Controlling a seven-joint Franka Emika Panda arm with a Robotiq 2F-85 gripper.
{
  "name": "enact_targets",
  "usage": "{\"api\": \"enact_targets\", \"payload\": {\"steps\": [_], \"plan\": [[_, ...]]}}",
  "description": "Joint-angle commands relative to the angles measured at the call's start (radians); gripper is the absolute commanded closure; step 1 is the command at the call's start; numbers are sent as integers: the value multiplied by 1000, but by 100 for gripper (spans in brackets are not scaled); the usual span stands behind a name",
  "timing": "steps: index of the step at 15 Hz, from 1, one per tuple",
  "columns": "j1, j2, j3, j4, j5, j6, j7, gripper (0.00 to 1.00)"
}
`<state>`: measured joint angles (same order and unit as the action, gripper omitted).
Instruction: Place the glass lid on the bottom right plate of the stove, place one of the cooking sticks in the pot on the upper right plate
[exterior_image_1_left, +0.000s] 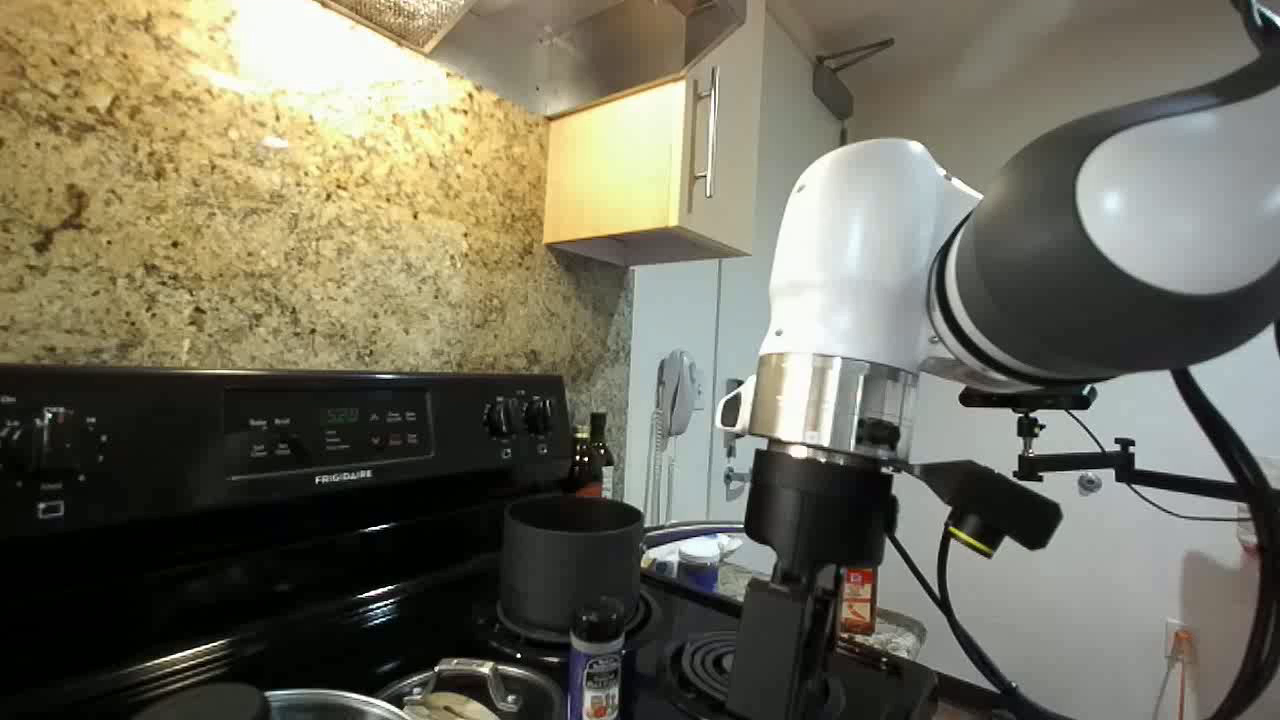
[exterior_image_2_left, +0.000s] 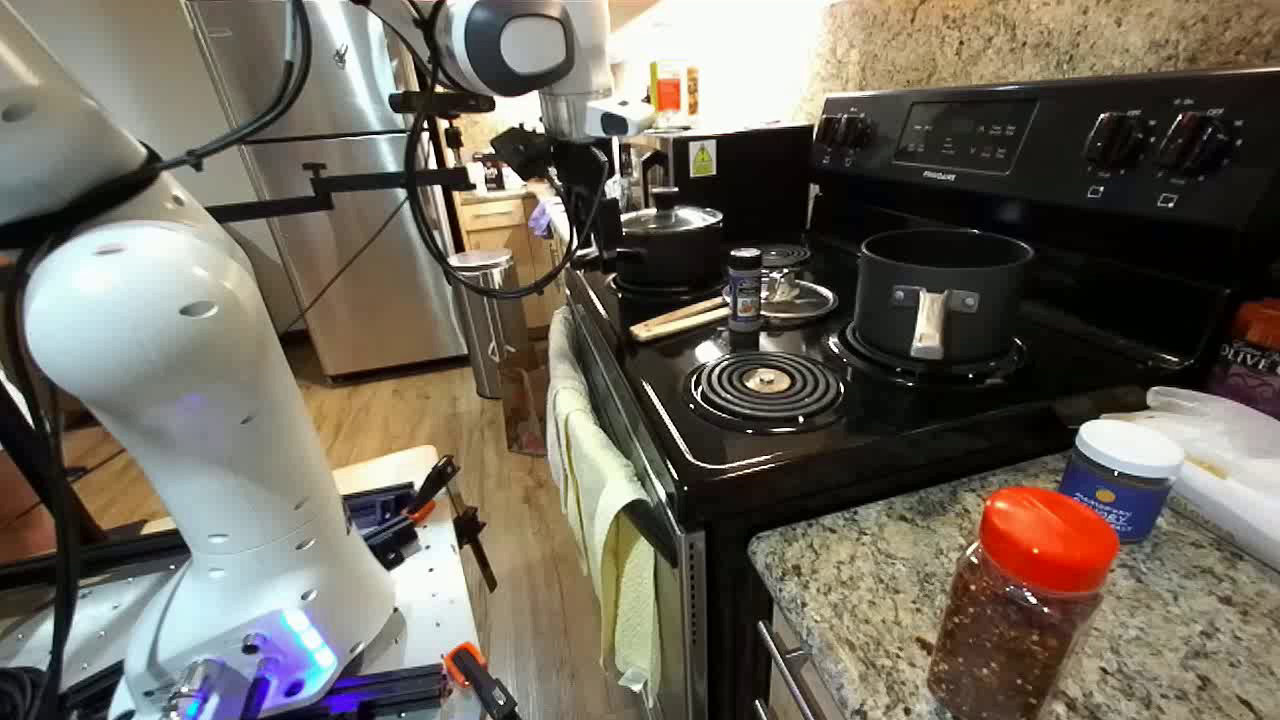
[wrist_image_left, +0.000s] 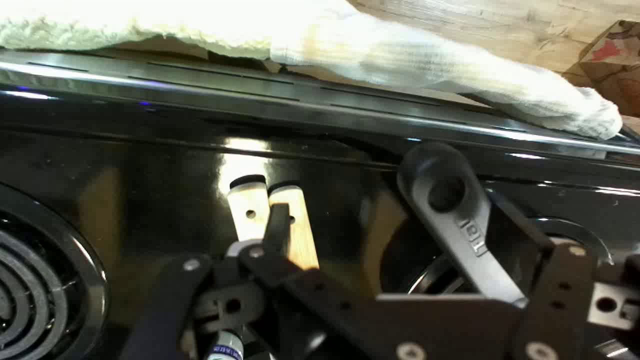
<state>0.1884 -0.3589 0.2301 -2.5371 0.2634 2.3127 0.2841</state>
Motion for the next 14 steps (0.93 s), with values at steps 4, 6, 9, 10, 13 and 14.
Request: {"api": "enact_targets", "payload": {"steps": [4,6,9,10,13,14], "plan": [[4,0,-5,1,-2,-2,1,0],[3,4,-8,11,-1,-4,-2,0],[-22,4,0,34,-53,-3,32,0],[-28,3,-2,46,-65,-5,33,0],[-56,17,-4,97,-134,-20,37,0],[-64,28,-9,118,-152,-27,31,0]]}}
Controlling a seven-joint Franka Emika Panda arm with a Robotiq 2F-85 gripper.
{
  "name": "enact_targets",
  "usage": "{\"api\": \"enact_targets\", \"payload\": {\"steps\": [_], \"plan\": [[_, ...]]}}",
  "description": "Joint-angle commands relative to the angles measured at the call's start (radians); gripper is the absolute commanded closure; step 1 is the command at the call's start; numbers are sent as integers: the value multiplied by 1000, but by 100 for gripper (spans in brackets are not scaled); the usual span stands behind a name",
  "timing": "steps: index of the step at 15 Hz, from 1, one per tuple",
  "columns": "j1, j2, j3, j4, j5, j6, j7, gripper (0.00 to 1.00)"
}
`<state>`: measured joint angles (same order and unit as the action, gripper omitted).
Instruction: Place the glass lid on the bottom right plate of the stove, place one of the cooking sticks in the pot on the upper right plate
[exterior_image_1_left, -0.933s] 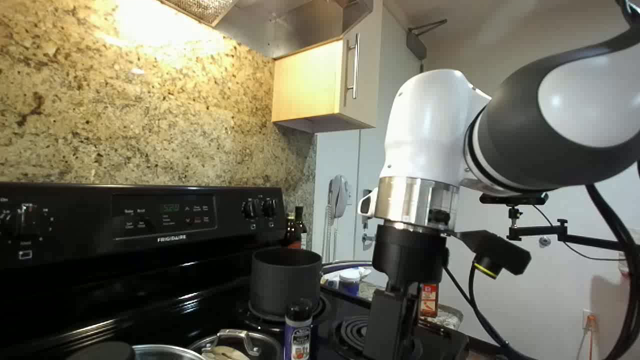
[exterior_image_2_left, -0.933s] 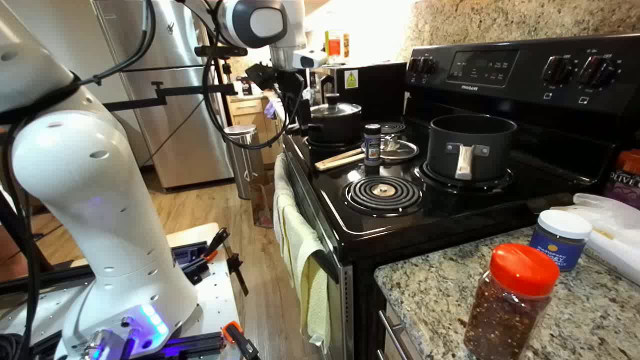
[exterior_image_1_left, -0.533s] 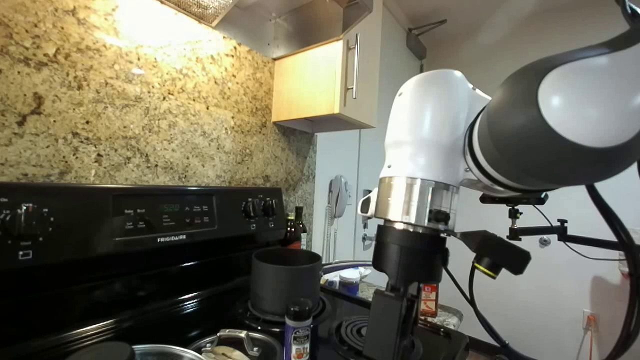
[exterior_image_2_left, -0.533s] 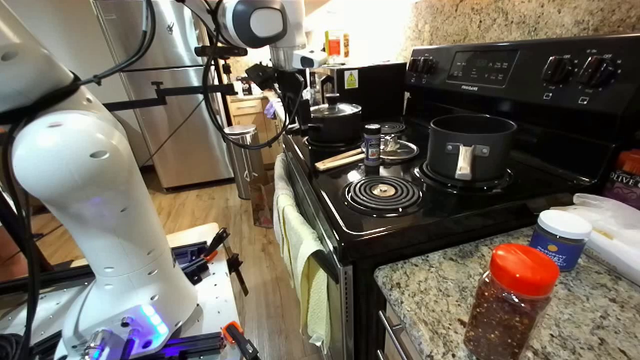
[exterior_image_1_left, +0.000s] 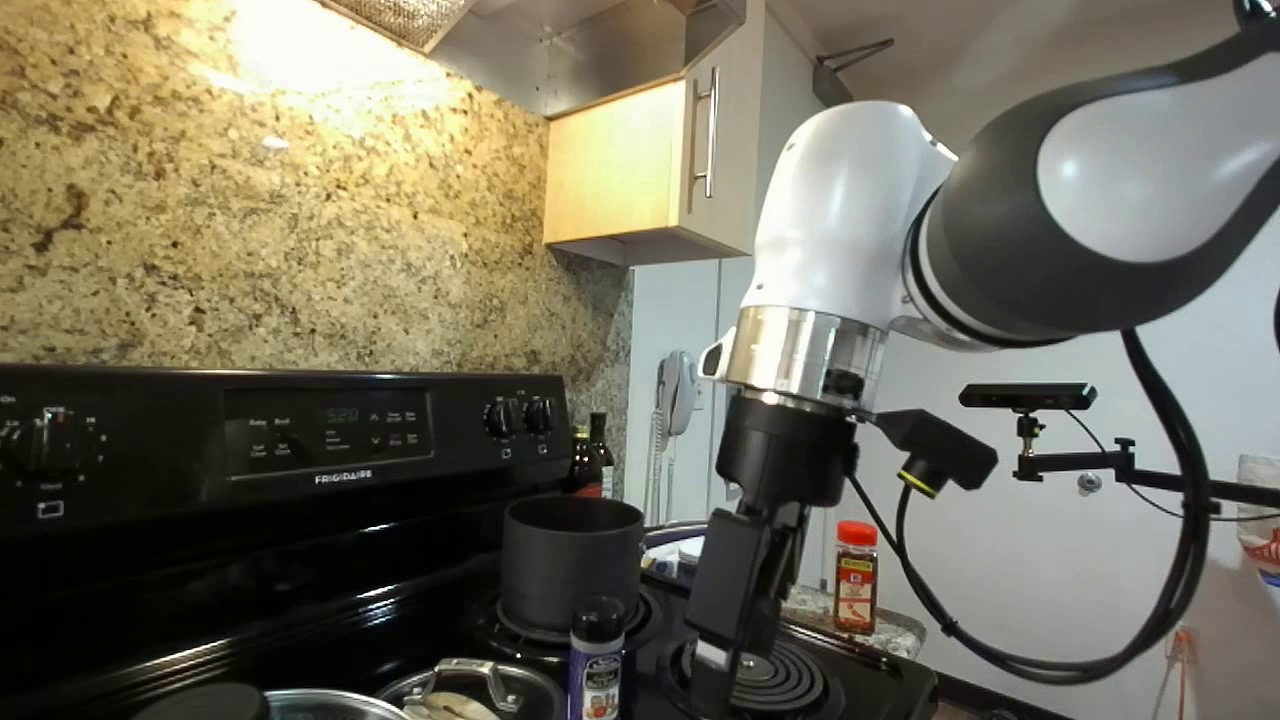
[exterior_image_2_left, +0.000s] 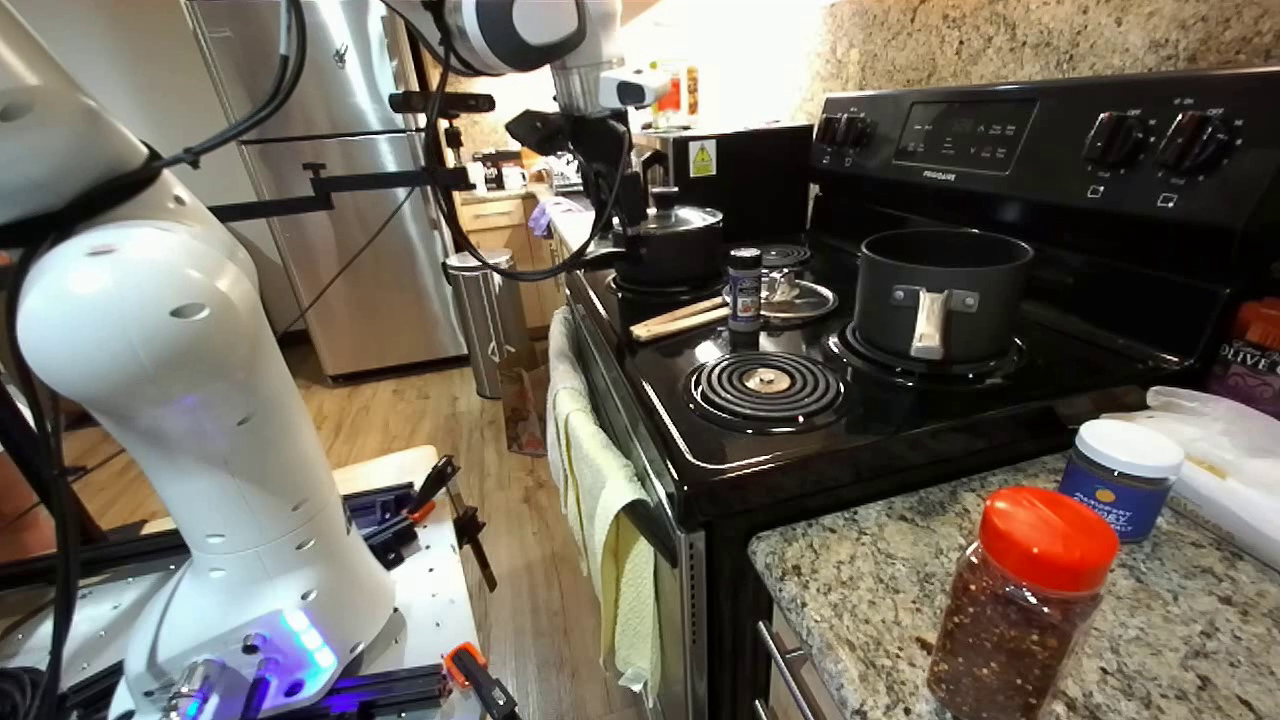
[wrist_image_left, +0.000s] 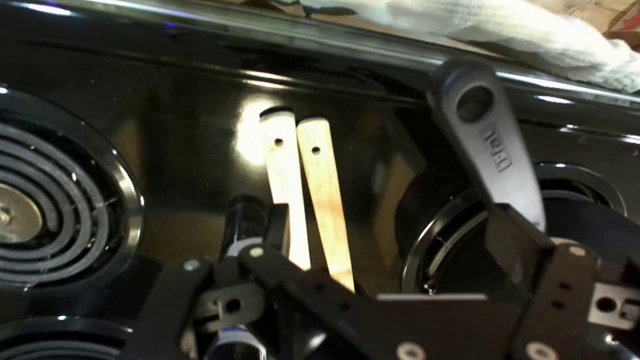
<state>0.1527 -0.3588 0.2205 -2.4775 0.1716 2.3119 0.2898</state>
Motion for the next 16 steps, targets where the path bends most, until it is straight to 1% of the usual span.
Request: {"api": "enact_targets", "payload": {"steps": [1,7,11,14,16], "plan": [[-35,45,-6,80,-76,-31,13,0],[-97,155,-28,167,-192,-7,48,0],[-93,219,-51,224,-216,1,47,0],[-80,264,-50,285,-241,0,45,0],[-70,293,-45,330,-278,-12,50,0]]}}
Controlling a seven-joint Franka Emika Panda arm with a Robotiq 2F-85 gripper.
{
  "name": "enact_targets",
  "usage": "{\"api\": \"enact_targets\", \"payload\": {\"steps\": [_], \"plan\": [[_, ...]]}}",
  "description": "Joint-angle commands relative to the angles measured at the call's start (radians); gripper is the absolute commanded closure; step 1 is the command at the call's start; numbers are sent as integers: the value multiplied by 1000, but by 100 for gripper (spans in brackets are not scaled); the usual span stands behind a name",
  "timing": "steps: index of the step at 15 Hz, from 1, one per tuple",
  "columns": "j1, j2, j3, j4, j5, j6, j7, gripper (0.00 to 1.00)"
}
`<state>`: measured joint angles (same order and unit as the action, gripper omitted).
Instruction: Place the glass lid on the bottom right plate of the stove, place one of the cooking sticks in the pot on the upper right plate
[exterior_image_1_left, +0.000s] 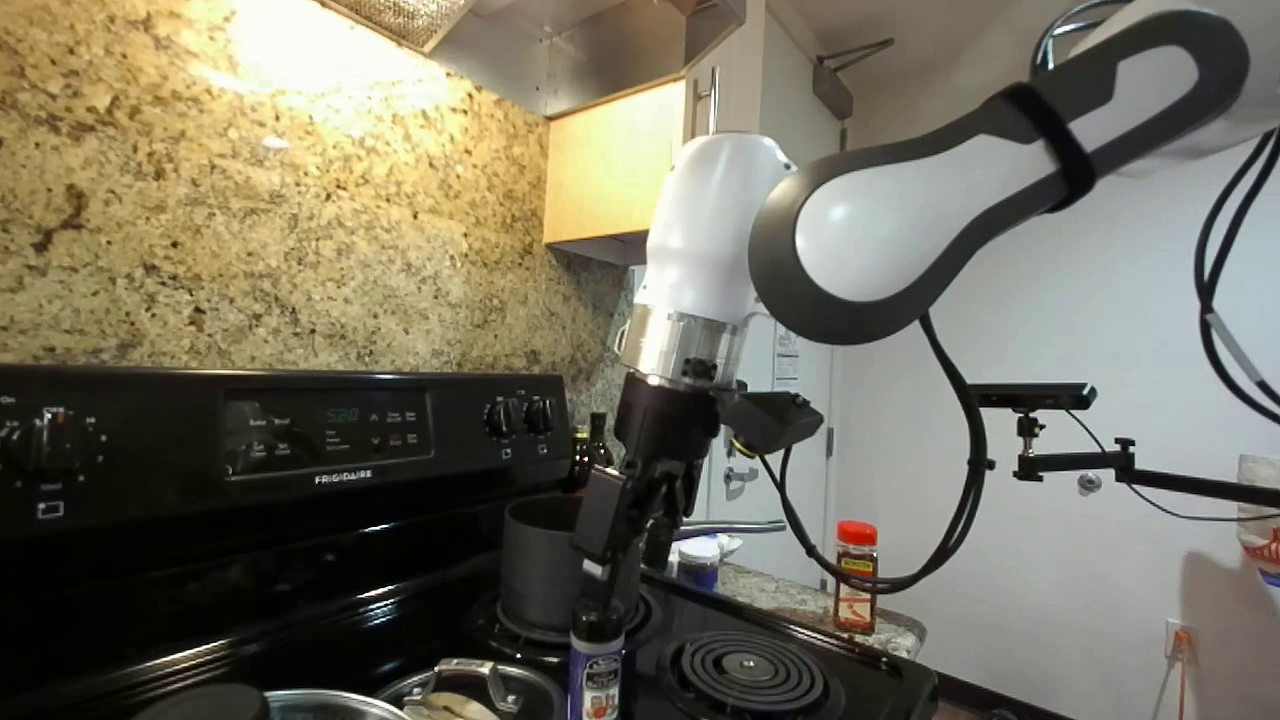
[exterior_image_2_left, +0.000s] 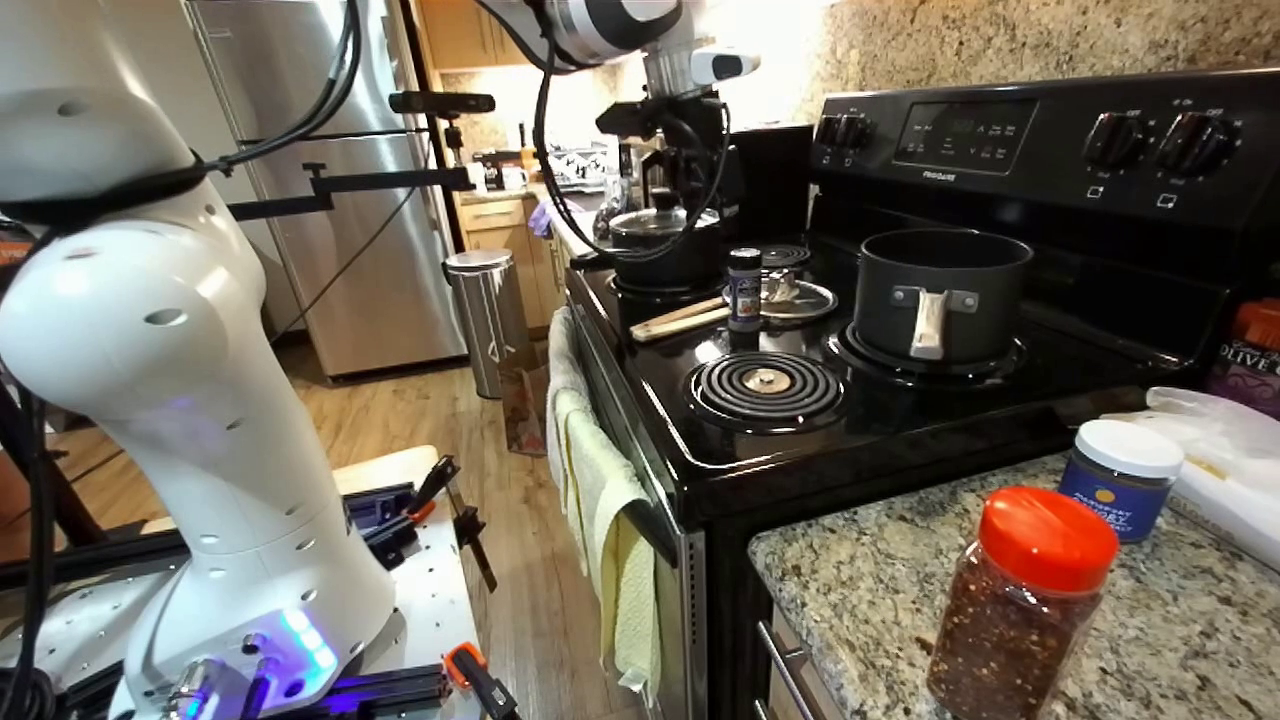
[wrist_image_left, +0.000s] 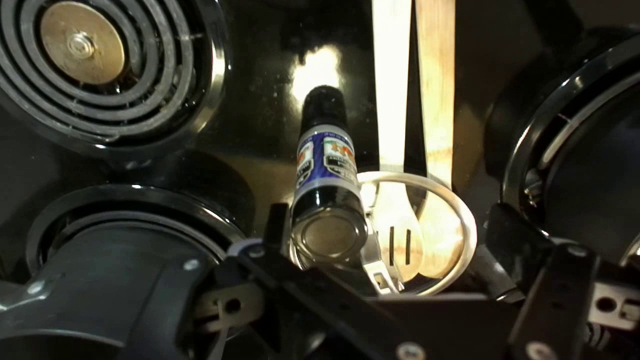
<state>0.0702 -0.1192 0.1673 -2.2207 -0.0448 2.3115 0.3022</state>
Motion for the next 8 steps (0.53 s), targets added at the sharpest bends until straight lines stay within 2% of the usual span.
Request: {"api": "enact_targets", "payload": {"steps": [1,8], "plan": [[18,74,11,102,-80,-21,32,0],[84,200,6,259,-157,-38,15,0]]}}
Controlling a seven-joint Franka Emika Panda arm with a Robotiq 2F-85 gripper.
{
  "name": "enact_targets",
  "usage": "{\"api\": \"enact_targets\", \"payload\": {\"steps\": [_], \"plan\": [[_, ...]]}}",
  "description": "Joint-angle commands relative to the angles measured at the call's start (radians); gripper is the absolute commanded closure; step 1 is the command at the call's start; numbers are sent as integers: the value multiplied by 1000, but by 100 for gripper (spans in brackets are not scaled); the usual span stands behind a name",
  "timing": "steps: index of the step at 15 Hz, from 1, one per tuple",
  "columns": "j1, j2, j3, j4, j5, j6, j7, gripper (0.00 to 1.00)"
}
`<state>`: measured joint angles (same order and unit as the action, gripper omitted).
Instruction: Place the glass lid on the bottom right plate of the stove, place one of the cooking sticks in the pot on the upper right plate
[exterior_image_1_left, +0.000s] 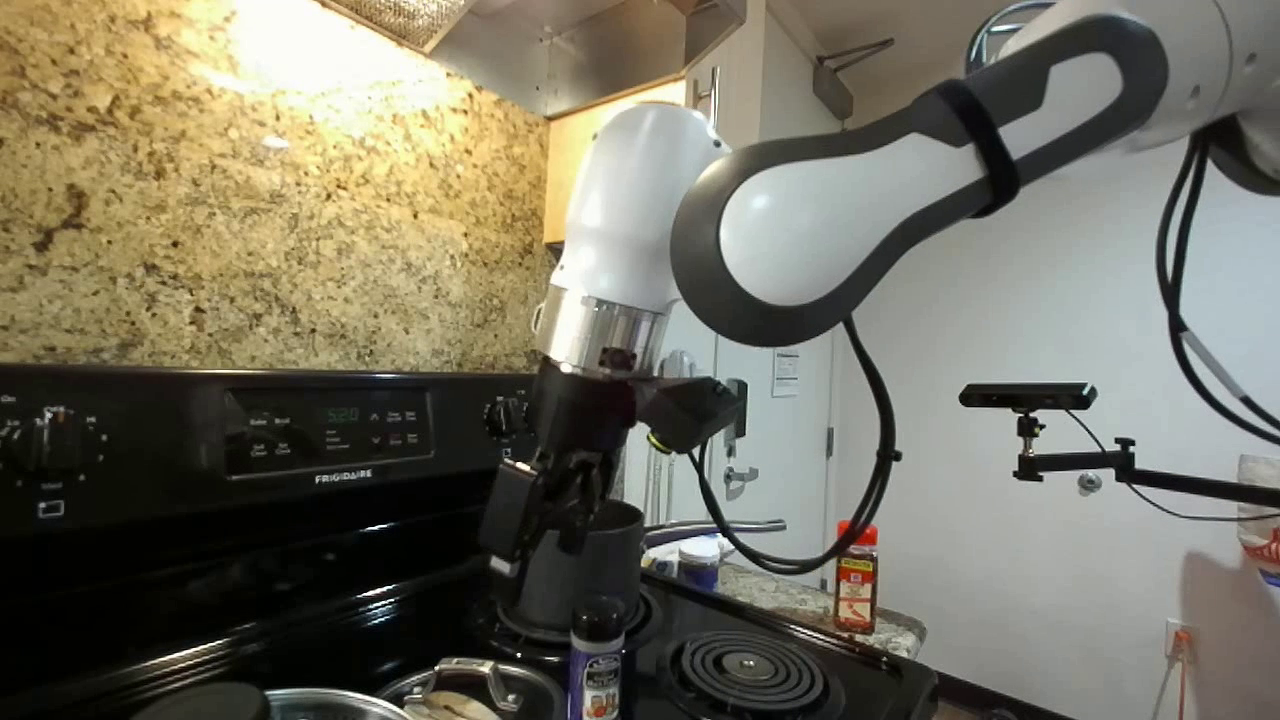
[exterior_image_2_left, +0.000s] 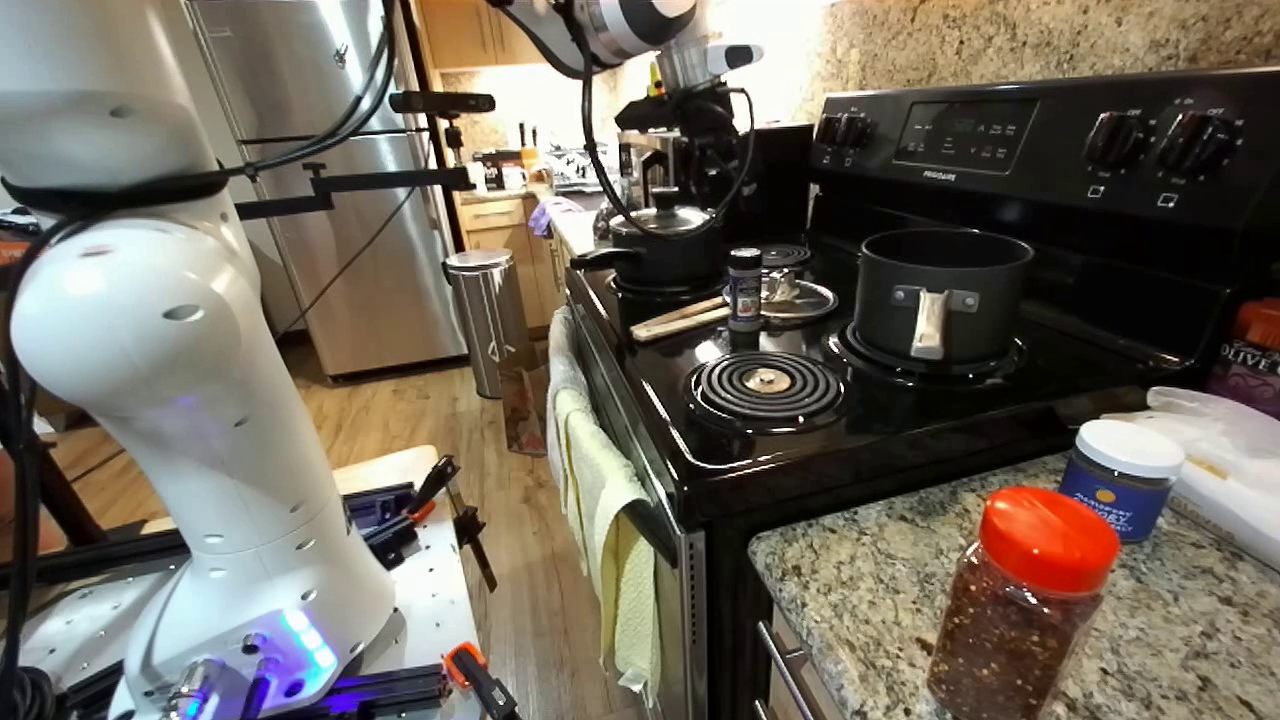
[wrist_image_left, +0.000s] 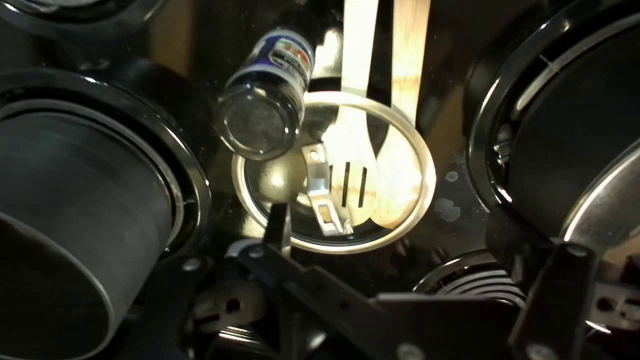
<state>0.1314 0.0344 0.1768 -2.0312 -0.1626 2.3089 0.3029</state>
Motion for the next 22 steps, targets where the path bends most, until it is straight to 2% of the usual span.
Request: {"api": "enact_targets", "payload": {"steps": [1,6,11,17,22], "plan": [[19,17,-12,22,-6,-4,-2,0],[29,41,-13,53,-9,-6,-2,0],[22,161,-24,201,18,-59,-76,0],[26,331,-68,434,11,-272,-98,0],[23,435,-67,560,52,-350,-151,0]]}}
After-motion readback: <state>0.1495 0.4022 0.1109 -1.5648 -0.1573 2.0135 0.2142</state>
